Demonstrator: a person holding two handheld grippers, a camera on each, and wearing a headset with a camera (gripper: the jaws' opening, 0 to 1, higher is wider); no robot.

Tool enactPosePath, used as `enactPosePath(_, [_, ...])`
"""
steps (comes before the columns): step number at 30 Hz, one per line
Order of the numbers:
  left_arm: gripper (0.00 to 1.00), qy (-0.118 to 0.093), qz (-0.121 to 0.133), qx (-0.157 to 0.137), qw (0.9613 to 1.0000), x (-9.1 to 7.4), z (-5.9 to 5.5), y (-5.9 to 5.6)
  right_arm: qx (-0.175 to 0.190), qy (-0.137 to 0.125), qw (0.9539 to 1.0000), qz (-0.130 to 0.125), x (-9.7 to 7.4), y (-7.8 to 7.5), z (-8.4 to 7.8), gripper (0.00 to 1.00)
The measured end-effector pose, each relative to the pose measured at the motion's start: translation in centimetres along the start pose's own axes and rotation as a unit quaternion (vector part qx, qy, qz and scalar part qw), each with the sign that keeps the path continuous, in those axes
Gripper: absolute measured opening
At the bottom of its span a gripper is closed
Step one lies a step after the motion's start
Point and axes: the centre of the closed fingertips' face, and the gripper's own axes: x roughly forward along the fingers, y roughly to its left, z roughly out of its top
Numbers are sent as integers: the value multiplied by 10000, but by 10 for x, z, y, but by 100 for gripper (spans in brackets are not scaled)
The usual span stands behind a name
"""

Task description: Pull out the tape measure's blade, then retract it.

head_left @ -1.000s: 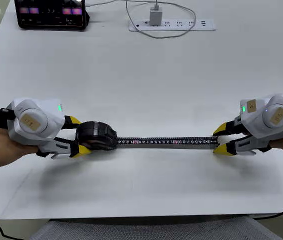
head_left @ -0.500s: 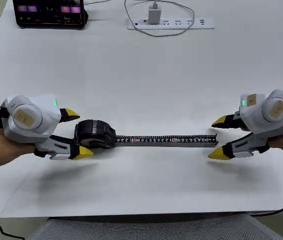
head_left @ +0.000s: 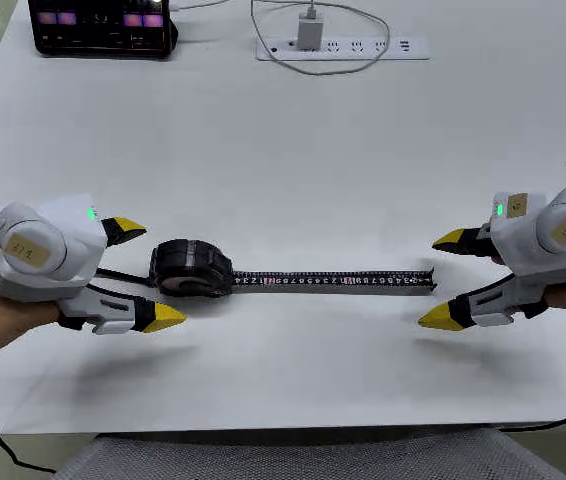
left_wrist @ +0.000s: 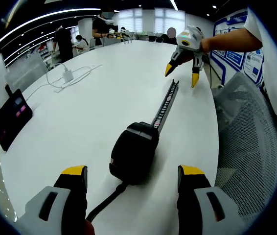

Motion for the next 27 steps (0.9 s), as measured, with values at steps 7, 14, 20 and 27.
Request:
enactPosePath(7, [75, -159, 152, -191, 9996, -7, 2, 1, 150, -151, 9996, -168, -6, 2, 1, 64])
enactPosePath(14, [83, -315, 285, -399, 9983, -15, 3, -1, 296, -324, 9986, -292, -10, 6, 5, 66])
enactPosePath(20, [85, -401, 424, -616, 9964, -20, 0, -1, 425, -497, 9969, -437, -13, 13, 10, 69])
enactPosePath(27, [86, -564, 536, -812, 9937, -25, -5, -6, 537, -598, 9950, -586, -19, 16, 12, 72])
